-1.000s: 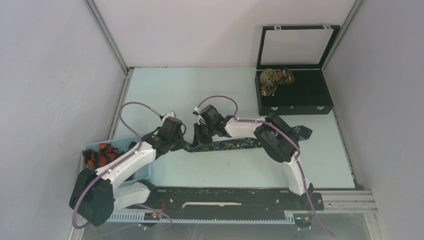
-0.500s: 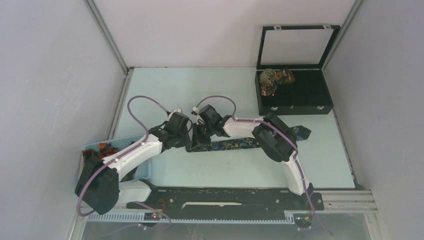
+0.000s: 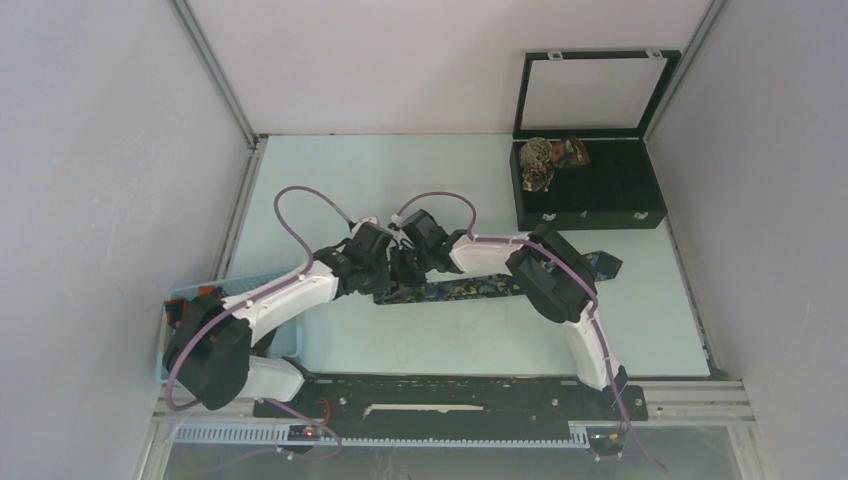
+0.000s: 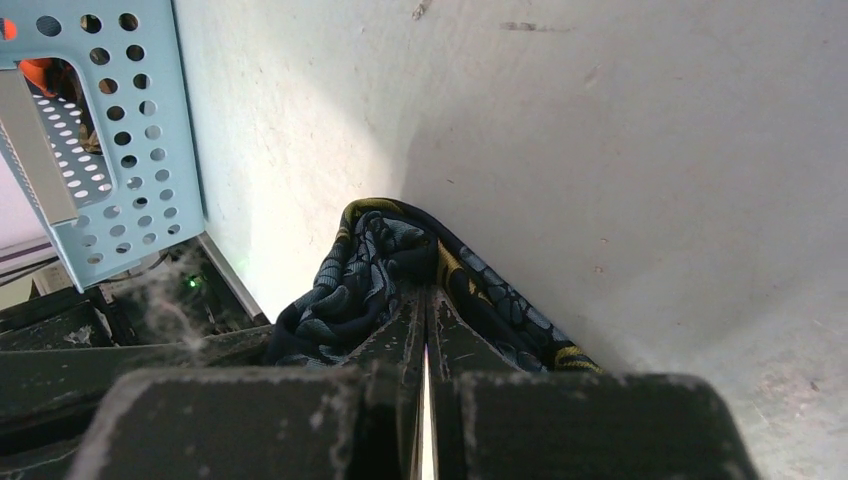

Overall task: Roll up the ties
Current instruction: Roll the tie at the center of the board.

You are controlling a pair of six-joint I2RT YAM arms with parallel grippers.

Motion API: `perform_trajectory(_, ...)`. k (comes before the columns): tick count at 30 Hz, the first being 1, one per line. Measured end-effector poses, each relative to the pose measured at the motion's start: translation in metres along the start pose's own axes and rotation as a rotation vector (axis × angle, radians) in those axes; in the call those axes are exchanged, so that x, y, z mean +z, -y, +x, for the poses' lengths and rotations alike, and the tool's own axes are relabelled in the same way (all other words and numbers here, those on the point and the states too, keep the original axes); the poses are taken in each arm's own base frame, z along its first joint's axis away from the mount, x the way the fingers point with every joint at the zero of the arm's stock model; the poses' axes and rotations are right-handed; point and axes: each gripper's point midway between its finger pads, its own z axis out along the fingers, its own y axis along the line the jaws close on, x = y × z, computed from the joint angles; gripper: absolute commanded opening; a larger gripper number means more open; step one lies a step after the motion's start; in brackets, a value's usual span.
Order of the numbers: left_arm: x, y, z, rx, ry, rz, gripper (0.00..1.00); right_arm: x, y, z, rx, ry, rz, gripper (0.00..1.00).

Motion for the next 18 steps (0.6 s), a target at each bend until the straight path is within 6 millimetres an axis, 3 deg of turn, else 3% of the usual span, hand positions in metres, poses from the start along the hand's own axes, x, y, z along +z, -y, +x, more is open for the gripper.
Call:
perform_trajectory(7,0.004,0.004,0.003,0.013,-0.012,0.0,0.0,-0.011,0.007,0.0,0.013,0.006,0.035,0.0)
perform_trajectory(18,0.011,0.01,0.01,0.025,-0.036,0.01,0.0,-0.05,0.009,-0.014,0.015,0.055,0.093,0.0)
